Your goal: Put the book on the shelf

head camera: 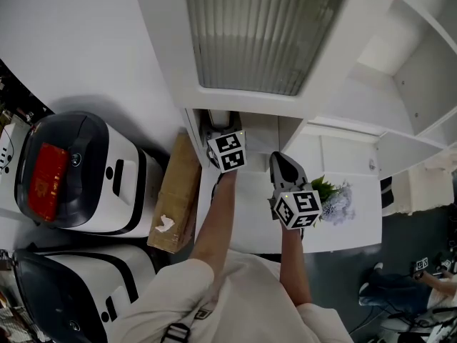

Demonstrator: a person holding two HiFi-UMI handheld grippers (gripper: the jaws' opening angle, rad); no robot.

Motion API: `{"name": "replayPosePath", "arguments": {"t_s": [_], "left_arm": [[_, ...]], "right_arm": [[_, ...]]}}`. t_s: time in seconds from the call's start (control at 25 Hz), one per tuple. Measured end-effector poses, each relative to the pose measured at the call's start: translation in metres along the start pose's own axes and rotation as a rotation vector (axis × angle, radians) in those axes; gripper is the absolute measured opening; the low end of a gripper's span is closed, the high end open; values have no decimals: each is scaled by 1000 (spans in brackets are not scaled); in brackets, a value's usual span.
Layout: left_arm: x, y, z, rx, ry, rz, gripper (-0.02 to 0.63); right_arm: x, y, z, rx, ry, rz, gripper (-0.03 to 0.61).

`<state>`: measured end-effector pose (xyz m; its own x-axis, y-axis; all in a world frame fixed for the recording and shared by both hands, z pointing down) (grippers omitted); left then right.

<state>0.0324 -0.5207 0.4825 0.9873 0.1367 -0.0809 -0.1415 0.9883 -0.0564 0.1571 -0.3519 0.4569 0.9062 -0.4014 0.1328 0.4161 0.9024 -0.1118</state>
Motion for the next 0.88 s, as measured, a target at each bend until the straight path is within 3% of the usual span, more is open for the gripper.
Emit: {"name": "replayPosePath", "arguments": {"t_s": [0.68, 0.88], "left_arm": [[-1, -21, 0, -40, 27, 5, 238], [2, -18, -6, -47, 34, 32, 277]], "right_arm": [[3, 9, -3, 3, 3, 25, 25], [1, 9, -5, 3, 6, 22, 25]]}}
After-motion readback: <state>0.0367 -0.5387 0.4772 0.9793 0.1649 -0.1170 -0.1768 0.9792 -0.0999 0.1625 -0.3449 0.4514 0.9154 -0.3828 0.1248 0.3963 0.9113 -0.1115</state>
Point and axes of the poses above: the fingertips, and each gripper's own axes: y backward along the fingers, x to its right, z out of its underside, the point moved 2 cm from there along y, backward along the fingers, and after that the axes turned 5 degrees about -z, right-handed, at the moved point
